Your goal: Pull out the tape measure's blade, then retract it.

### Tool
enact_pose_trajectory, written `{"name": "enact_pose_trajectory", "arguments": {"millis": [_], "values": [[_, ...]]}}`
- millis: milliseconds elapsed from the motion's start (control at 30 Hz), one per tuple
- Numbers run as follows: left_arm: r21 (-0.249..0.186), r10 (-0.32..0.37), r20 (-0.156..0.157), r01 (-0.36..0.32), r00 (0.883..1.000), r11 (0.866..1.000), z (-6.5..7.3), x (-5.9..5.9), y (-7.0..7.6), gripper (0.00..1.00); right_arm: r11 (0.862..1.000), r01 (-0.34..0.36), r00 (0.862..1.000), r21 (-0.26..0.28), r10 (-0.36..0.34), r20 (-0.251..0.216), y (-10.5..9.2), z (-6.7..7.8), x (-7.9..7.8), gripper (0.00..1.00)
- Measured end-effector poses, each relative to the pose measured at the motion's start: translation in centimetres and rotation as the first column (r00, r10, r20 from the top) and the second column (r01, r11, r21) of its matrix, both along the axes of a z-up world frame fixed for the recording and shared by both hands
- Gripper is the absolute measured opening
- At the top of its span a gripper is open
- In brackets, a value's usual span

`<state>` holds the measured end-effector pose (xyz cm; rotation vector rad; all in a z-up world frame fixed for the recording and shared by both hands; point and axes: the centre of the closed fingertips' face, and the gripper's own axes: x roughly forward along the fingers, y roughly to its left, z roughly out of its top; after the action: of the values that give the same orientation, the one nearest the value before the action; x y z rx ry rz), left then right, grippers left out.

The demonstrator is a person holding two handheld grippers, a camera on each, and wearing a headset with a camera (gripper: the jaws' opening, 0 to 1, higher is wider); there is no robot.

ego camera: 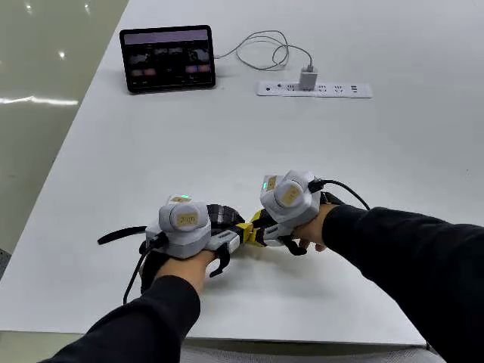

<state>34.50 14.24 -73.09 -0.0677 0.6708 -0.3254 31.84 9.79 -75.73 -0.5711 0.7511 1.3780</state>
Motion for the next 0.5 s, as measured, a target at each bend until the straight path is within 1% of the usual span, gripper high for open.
{"name": "enact_pose_trajectory", "arguments": {"millis": [33,67,100,167,200,233,267,300,333,367,400,433,467,500], "values": [[0.003,-0.024,0.003,0.024,1.000,1.000,0.1,0.1,-0.1,0.65,1.000,0.011,1.000,0.018,-0.011,0.002,-0.1,0.3,0.2,0.13],[0.000,-0.021,0.000,0.021,1.000,1.000,0.2,0.2,0.1,0.67,0.999,0.022,1.000,0.023,-0.022,0.005,-0.2,0.4,0.4,0.15],[0.011,-0.030,0.005,0.030,1.000,0.999,0.2,0.4,0.4,0.69,0.999,0.037,0.999,0.030,-0.038,0.007,-0.5,0.6,0.6,0.16],[0.018,-0.034,0.009,0.034,0.999,0.999,0.4,0.5,1.0,0.77,0.997,0.066,0.998,0.041,-0.067,0.002,-1.0,0.9,0.9,0.19],[0.019,-0.031,0.017,0.030,0.999,0.999,0.5,0.6,1.4,0.82,0.996,0.081,0.997,0.043,-0.081,-0.002,-1.3,1.0,1.0,0.21],[0.003,0.015,-0.001,-0.015,1.000,1.000,0.3,0.8,2.3,0.88,0.993,0.110,0.994,0.047,-0.109,-0.011,-1.7,1.2,1.1,0.22],[-0.007,0.028,-0.019,-0.028,0.999,1.000,0.1,0.8,2.8,0.96,0.990,0.130,0.991,0.058,-0.129,-0.018,-1.9,1.4,1.1,0.23],[-0.016,0.032,-0.018,-0.032,0.999,0.999,0.1,0.8,3.1,1.00,0.987,0.142,0.990,0.070,-0.141,-0.017,-2.1,1.6,1.1,0.23],[-0.053,0.012,-0.025,-0.013,1.000,0.999,0.2,0.6,2.7,1.00,0.988,0.142,0.990,0.069,-0.141,-0.012,-2.5,1.7,1.0,0.23],[-0.061,0.005,-0.031,-0.006,1.000,0.998,0.1,0.5,2.8,1.00,0.985,0.157,0.988,0.070,-0.157,-0.009,-3.0,1.9,1.1,0.24],[-0.060,-0.007,-0.024,0.005,1.000,0.998,0.2,0.5,2.8,1.00,0.982,0.174,0.985,0.078,-0.173,-0.011,-3.3,2.0,1.1,0.25],[-0.055,-0.024,-0.007,0.023,1.000,0.998,0.4,0.5,2.8,1.00,0.978,0.190,0.982,0.083,-0.189,-0.014,-3.8,2.1,1.2,0.26],[-0.053,-0.032,-0.002,0.032,0.999,0.998,0.5,0.5,2.8,1.00,0.975,0.203,0.979,0.085,-0.203,-0.013,-4.2,2.2,1.3,0.27],[-0.063,-0.053,0.002,0.053,0.999,0.997,0.7,0.3,2.9,1.00,0.971,0.218,0.976,0.094,-0.219,-0.009,-4.8,2.4,1.4,0.27]]}}
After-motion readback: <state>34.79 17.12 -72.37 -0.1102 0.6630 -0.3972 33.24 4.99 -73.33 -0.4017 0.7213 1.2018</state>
